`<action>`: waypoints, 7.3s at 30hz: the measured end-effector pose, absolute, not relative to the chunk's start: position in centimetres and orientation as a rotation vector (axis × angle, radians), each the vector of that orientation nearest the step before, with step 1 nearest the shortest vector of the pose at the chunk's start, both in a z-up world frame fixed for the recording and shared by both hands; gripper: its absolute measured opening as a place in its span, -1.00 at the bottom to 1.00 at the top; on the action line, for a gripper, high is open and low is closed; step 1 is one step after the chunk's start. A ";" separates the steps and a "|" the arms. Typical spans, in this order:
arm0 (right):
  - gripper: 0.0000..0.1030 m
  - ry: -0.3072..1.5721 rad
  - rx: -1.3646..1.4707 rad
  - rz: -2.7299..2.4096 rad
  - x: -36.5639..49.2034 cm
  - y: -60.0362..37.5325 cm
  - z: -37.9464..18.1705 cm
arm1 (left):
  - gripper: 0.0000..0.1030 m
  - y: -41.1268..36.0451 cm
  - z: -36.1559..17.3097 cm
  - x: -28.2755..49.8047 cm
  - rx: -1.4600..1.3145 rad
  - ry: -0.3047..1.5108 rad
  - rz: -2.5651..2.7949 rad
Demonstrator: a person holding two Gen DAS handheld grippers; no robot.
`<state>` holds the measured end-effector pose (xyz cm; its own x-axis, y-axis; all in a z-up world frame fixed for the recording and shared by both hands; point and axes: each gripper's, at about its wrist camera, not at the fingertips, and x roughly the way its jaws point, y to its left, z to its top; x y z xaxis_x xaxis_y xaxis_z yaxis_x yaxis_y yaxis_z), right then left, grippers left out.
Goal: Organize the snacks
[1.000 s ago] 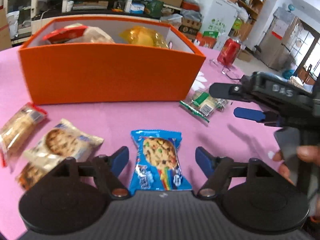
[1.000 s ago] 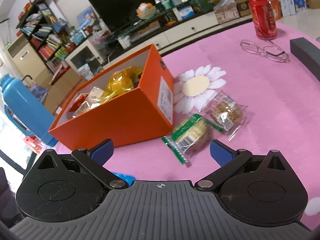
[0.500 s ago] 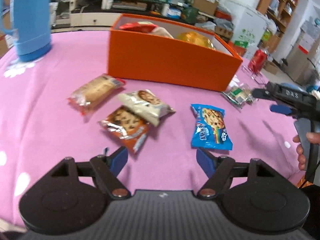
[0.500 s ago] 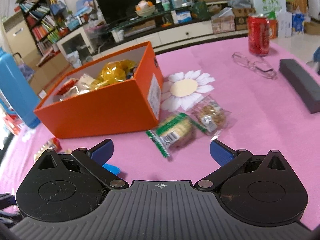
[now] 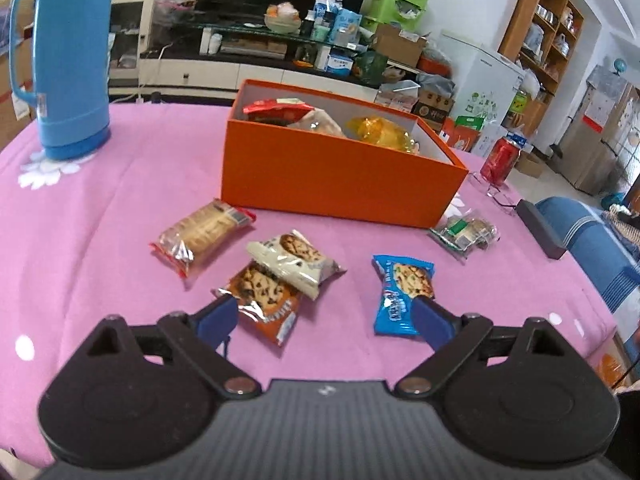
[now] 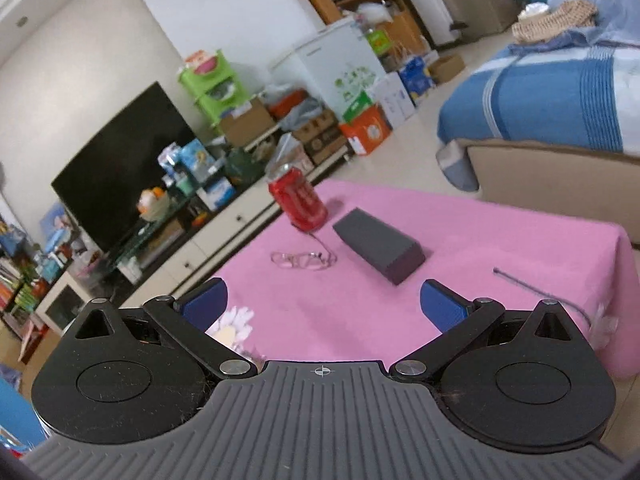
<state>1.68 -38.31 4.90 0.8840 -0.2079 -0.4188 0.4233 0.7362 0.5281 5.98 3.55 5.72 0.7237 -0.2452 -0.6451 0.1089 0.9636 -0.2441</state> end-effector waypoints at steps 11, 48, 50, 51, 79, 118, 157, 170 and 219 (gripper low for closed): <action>0.81 0.465 0.584 -0.213 6.1 -34.4 4.4 | 0.80 5.2 5.3 10.4 -0.220 0.769 -0.152; 0.81 0.786 0.318 0.175 12.4 -22.6 -0.5 | 0.80 2.1 3.0 13.1 -0.120 0.699 -0.186; 0.81 0.795 0.255 0.232 12.5 -20.4 -0.4 | 0.80 3.6 2.9 13.3 -0.156 0.709 -0.158; 0.81 0.799 0.225 0.252 12.5 -19.4 -0.3 | 0.80 4.3 2.8 13.4 -0.183 0.720 -0.142; 0.81 0.861 0.132 0.193 13.4 -18.9 -1.7 | 0.80 4.5 1.9 13.1 0.119 0.826 -0.319; 0.81 0.848 -0.012 0.222 13.0 -17.1 -2.0 | 0.49 2.9 -0.7 12.8 0.104 0.886 -0.232; -0.11 0.814 -0.101 0.267 10.2 -17.1 -1.8 | 0.14 3.0 0.0 10.3 0.148 0.883 -0.158; -0.51 0.680 0.085 0.278 8.9 -19.3 1.5 | -0.08 6.0 4.4 9.6 -0.076 0.768 -0.101; 0.80 0.545 0.347 0.122 14.0 -23.1 4.8 | 0.76 5.5 6.5 11.5 -0.179 0.647 -0.078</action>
<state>13.97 -23.06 4.84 0.8495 0.2043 -0.4865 -0.0216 0.9347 0.3547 11.45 5.51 6.52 0.7955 -0.1283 -0.5922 0.0167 0.9816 -0.1903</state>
